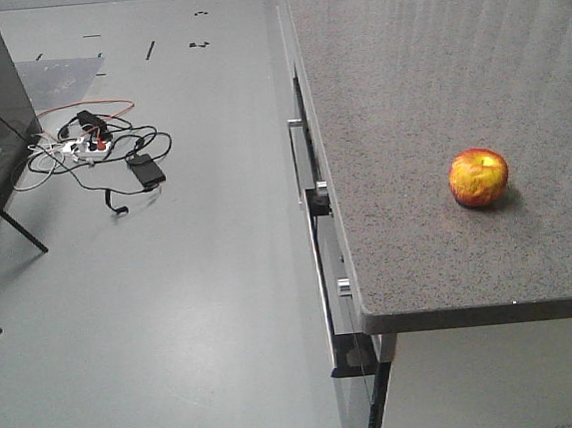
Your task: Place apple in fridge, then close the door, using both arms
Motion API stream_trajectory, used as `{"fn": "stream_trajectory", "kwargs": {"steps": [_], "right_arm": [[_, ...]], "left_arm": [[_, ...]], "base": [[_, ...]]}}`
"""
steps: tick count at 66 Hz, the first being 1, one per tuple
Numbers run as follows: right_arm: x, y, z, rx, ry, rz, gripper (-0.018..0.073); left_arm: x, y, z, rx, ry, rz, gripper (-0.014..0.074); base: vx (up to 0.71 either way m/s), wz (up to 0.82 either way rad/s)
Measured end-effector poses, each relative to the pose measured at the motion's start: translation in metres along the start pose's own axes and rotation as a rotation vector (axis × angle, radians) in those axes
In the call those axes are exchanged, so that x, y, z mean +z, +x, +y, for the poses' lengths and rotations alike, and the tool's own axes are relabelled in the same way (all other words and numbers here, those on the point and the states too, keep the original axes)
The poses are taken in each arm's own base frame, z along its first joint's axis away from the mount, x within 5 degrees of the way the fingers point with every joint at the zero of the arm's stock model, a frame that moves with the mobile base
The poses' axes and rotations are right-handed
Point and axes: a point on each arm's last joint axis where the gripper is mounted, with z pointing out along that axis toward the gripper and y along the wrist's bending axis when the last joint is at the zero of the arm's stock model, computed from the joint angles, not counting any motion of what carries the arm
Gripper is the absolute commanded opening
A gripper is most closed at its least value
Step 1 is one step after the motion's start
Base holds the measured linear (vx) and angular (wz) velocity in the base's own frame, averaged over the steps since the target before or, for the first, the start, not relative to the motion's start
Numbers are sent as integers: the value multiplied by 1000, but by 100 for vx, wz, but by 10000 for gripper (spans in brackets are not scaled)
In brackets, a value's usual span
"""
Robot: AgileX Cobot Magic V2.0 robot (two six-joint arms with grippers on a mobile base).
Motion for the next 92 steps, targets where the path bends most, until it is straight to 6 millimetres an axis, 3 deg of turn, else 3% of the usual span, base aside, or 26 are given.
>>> {"fn": "stream_trajectory", "kwargs": {"steps": [60, 79, 86, 92], "right_arm": [[0, -1, 0, 7, -1, -9, -6], [-1, -13, 0, 168, -12, -145, -3], [-1, -13, 1, 195, -18, -102, 3], [-5, -27, 5, 191, -38, -59, 29]], "left_arm": [[0, 0, 0, 0, 0, 0, -7], [0, 0, 0, 0, 0, 0, -7], [0, 0, 0, 0, 0, 0, -7], [0, 0, 0, 0, 0, 0, -7]], "base": [[0, 0], [0, 0], [0, 0], [0, 0]]}}
